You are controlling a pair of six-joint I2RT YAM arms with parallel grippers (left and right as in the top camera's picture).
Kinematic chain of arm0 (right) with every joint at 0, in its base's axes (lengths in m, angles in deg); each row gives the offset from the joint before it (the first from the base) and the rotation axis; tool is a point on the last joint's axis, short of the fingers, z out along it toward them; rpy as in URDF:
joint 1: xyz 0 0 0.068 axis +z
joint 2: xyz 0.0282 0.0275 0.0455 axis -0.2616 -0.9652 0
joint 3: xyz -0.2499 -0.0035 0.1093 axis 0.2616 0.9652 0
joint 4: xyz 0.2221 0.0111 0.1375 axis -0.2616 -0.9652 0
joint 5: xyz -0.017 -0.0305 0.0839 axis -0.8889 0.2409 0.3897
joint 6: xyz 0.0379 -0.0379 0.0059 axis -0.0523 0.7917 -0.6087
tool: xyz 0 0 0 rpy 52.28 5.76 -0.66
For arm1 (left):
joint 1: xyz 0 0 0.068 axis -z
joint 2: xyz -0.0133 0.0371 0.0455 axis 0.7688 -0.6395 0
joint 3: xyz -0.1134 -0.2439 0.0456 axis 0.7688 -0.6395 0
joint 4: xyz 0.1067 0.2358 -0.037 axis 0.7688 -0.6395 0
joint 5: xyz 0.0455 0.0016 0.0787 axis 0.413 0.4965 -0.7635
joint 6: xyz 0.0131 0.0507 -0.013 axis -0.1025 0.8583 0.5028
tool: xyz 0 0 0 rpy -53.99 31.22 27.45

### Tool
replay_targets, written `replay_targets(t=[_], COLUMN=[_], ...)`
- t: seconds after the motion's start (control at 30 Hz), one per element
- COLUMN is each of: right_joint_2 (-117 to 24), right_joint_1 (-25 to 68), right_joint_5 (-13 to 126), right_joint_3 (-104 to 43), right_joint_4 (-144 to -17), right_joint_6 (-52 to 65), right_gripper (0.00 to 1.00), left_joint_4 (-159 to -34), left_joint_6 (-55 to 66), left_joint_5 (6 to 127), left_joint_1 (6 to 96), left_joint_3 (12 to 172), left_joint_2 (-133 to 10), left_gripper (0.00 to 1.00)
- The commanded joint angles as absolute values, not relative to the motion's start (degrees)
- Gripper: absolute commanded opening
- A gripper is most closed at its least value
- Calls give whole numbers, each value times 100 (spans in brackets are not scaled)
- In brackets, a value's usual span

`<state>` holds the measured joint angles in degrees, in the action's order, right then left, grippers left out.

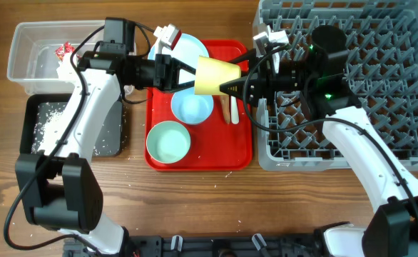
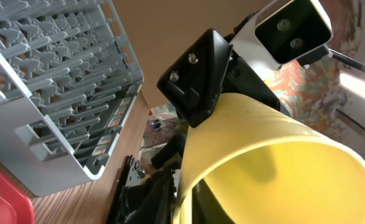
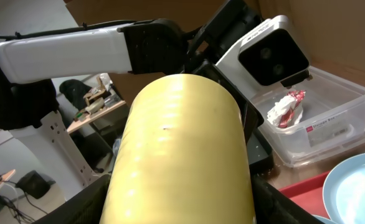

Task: Sort waste into correct bins and load items into the dishwasher rack
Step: 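Lower the yellow cup into the dish rack with the right gripper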

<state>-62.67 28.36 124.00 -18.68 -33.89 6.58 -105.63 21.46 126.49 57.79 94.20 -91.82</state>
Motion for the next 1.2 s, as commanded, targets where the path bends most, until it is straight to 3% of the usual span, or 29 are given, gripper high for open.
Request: replay_targets(t=[0.0,0.2,0.37,0.57,0.83,1.0,1.17], right_joint_2=[-6319,-6317,-6249,-5493,-5150,-5430,-5893], right_joint_1=[2637,1688,1087,1072,1352,1349,1349], right_joint_5=[12503,12660,11246,8708,5657,5314,5342], right_joint_3=[-1964,-1964,-1964,-2310,-3309,-3302,-3182], right_joint_4=[-3511,-4167,-5806,-8072,-11371,-12370,-12461], right_joint_6=[697,688,1090,1184,1243,1143,1149], right_gripper=[38,27,27,36,39,40,41], left_joint_4=[-10545,-10556,-11170,-11586,-11625,-11645,-11608], left_joint_6=[2177,2175,2173,2173,2175,2175,2175], left_joint_5=[12726,12046,9303,7292,5883,5330,5312], left_joint_1=[5790,5790,5792,5792,5790,5790,5790], left_joint_3=[9487,9487,9487,9487,9487,9487,9487], left_joint_2=[-9088,-9088,-9088,-9088,-9088,-9088,-9088], left_gripper=[15,16,11,11,11,12,12])
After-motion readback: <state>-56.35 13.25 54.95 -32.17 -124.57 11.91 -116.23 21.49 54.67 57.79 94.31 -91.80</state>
